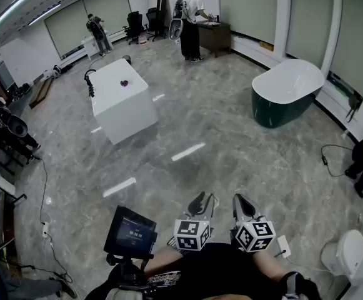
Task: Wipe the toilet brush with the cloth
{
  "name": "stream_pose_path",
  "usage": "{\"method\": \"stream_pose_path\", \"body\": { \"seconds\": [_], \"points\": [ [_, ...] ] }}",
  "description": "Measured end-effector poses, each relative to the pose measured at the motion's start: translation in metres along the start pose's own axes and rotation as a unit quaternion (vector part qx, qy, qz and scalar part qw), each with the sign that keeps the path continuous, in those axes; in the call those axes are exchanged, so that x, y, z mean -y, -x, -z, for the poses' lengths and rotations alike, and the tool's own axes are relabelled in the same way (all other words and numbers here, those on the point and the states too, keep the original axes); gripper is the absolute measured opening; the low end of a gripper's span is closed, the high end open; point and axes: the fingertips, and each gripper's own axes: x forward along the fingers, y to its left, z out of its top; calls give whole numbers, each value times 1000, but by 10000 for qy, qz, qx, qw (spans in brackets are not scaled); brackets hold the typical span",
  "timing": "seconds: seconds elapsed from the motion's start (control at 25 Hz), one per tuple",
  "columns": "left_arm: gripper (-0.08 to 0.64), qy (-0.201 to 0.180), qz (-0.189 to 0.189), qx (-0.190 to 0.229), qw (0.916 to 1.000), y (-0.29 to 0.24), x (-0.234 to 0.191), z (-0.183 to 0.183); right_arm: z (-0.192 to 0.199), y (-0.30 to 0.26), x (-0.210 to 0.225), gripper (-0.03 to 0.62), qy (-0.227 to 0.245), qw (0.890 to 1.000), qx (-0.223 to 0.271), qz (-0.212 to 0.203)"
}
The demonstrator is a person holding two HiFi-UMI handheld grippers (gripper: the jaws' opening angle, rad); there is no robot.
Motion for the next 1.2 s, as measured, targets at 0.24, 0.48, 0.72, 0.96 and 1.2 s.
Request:
{"method": "stream_pose_path", "body": {
  "seconds": [0.24, 0.48, 0.72, 0.96, 1.2],
  "points": [
    [121, 25, 14, 10, 10000, 1, -3, 0, 1, -2, -4, 2, 11, 10000, -10, -3],
    [120, 94, 28, -29, 9999, 1, -7, 2, 3, -4, -5, 3, -2, 10000, -45, 35],
    [121, 204, 50, -76, 9998, 4, -18, 6, 10, -10, -12, 3, -6, 9999, -137, 86],
    [120, 339, 71, -128, 9993, 8, -32, 15, 23, -16, -22, 3, 10, 9996, -244, 127],
    [120, 463, 134, -248, 9985, 17, -51, 24, 39, -23, -40, 3, -5, 9991, -374, 204]
  ]
}}
